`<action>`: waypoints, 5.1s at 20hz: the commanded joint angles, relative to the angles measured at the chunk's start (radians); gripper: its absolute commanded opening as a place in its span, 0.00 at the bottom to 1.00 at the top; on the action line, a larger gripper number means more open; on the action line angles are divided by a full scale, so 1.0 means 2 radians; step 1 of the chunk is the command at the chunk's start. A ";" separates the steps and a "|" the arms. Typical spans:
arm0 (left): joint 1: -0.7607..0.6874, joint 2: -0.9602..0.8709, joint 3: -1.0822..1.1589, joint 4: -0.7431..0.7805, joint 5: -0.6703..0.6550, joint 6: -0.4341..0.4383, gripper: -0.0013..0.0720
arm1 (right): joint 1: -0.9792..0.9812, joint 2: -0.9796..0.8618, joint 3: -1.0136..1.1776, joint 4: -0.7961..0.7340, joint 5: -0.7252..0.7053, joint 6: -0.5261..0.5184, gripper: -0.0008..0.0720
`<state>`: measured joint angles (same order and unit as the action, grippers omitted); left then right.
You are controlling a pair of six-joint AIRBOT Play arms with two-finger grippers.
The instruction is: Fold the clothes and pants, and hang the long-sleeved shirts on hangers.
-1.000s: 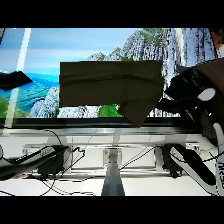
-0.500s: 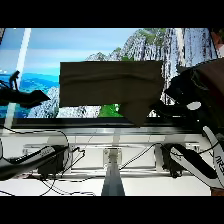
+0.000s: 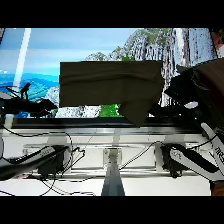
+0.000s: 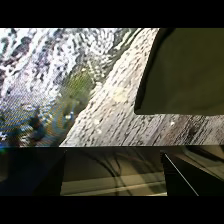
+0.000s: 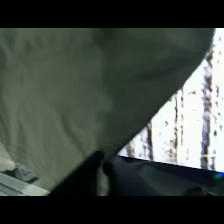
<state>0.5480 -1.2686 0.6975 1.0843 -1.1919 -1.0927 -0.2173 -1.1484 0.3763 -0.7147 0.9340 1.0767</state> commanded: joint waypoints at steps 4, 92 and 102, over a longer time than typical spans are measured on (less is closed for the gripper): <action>-0.007 -0.038 -0.008 -0.057 0.039 0.011 0.89 | 0.000 -0.001 0.008 0.018 0.021 -0.026 0.04; -0.261 0.042 0.303 -0.148 0.020 0.038 0.04 | 0.461 -0.401 0.724 -0.272 -0.062 0.225 0.04; -0.575 -0.143 0.303 -0.307 0.353 0.045 0.04 | 0.127 -0.318 0.730 -0.400 0.193 0.224 0.04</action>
<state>-0.4168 -1.4601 1.3029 0.5430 -0.7799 -1.0138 0.2214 -1.8095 1.8332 -1.4853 1.1683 1.5257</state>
